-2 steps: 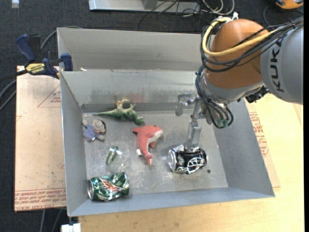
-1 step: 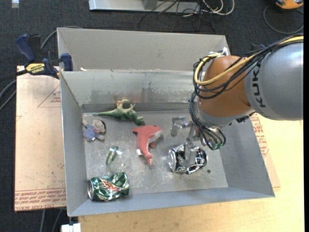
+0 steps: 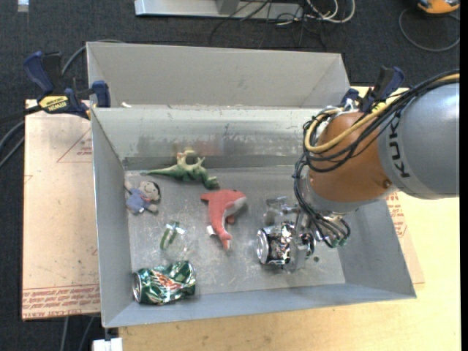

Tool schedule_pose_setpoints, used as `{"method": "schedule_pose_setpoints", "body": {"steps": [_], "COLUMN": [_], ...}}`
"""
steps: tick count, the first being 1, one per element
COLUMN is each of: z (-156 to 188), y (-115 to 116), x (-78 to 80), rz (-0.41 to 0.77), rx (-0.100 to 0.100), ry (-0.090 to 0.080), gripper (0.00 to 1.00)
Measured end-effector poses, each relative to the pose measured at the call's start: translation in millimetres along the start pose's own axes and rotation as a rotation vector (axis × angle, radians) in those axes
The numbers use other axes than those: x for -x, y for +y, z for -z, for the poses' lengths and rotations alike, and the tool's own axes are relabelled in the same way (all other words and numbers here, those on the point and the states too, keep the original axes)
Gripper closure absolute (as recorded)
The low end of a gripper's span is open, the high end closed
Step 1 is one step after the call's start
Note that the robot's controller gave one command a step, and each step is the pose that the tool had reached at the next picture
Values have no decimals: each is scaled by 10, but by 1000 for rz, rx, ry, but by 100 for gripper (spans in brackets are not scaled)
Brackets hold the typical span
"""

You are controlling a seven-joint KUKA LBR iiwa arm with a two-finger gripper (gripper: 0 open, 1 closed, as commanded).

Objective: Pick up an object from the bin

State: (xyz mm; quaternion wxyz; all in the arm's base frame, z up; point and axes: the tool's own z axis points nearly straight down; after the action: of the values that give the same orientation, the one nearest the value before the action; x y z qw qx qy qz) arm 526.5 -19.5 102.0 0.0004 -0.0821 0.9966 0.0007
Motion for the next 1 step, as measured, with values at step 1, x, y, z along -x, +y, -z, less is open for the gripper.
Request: {"method": "schedule_pose_setpoints", "body": {"steps": [1], "z": [-200], "y": [-58], "x": [19], "rz": [181], "rx": [2], "ry": [3], "gripper": [0]}}
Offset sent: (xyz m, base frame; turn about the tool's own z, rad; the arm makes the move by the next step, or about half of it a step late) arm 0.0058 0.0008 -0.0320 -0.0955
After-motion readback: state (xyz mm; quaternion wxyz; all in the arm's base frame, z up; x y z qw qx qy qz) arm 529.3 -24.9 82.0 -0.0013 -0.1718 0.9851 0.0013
